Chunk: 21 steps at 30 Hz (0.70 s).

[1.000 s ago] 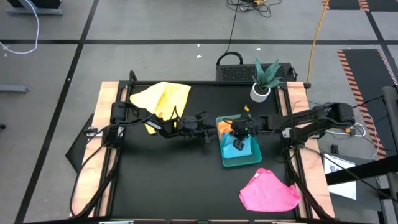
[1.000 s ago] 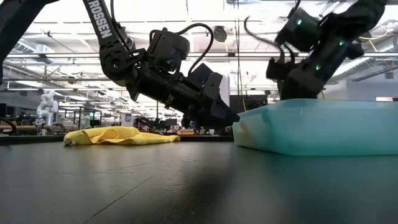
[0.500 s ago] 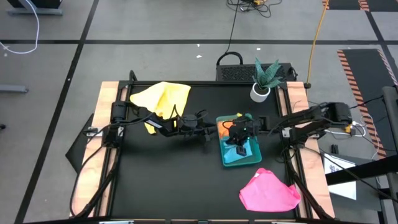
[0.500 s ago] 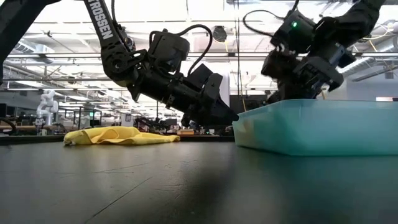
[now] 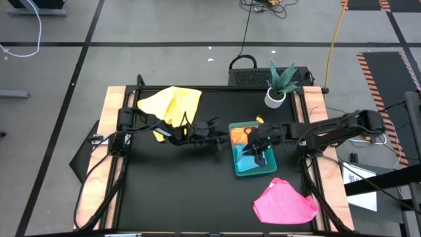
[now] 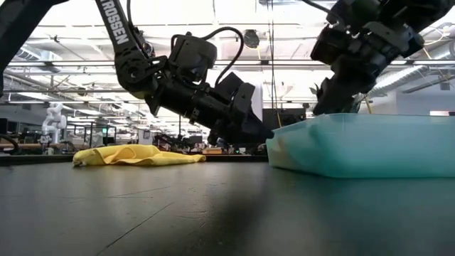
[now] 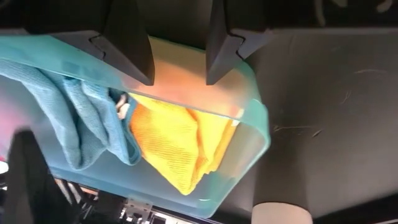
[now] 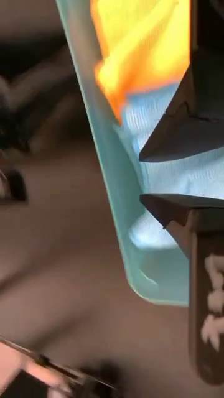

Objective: Fold microfiber towels
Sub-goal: Put the blue microfiber cloth into the green bin

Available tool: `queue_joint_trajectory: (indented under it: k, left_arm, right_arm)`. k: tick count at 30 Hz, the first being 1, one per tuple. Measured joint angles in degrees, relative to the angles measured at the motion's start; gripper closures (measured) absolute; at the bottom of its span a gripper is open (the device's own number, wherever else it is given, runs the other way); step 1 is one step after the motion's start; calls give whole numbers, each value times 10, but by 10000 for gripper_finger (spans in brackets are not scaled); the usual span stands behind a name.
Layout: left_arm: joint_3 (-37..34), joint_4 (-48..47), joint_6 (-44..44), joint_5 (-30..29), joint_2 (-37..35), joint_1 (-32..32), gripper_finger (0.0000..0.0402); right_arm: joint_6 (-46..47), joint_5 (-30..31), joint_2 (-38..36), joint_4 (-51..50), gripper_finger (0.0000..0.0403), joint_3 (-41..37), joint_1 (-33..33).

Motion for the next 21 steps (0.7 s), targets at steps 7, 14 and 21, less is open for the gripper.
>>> queue_joint_trajectory:
  k: [7, 14, 21]
  left_arm:
    - [5, 1, -1, 1, 0, -5, 257]
    - [7, -1, 3, 2, 0, -10, 257]
    - [7, -4, 3, 2, 0, -11, 257]
  right_arm:
    - [23, 125, 97, 35, 344, 0, 4]
    - [-7, 74, 159, 82, 391, 0, -8]
    - [10, 73, 74, 47, 397, 0, -8]
